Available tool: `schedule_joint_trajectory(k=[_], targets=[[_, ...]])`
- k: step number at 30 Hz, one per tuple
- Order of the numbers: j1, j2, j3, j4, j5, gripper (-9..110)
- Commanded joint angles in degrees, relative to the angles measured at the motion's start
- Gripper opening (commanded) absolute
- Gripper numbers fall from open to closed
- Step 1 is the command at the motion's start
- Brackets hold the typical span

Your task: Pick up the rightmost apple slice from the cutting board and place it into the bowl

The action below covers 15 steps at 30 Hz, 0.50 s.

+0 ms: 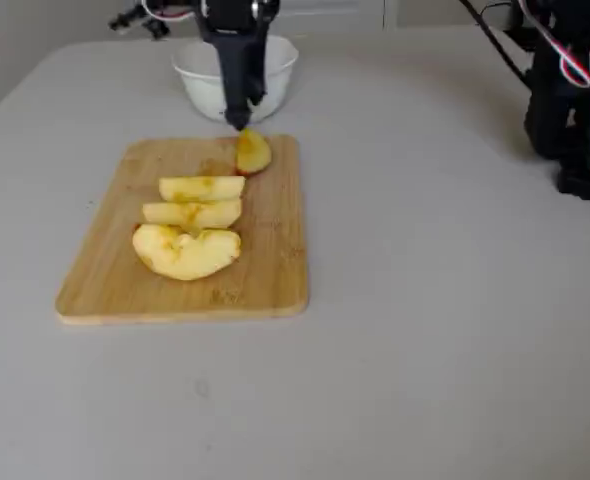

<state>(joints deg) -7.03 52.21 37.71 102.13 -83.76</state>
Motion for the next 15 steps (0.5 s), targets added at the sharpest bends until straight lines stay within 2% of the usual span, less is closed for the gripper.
schedule_joint_trajectory(k=[1, 5, 8, 15], targets=[[-0.26, 7.73, 2.46, 0.09, 4.31, 23], [-1.23, 8.53, 0.26, -0.35, 18.9, 23], [-1.14, 9.05, -2.64, 2.11, 36.47, 23], [1.05, 8.79, 3.52, 2.29, 72.6, 23]])
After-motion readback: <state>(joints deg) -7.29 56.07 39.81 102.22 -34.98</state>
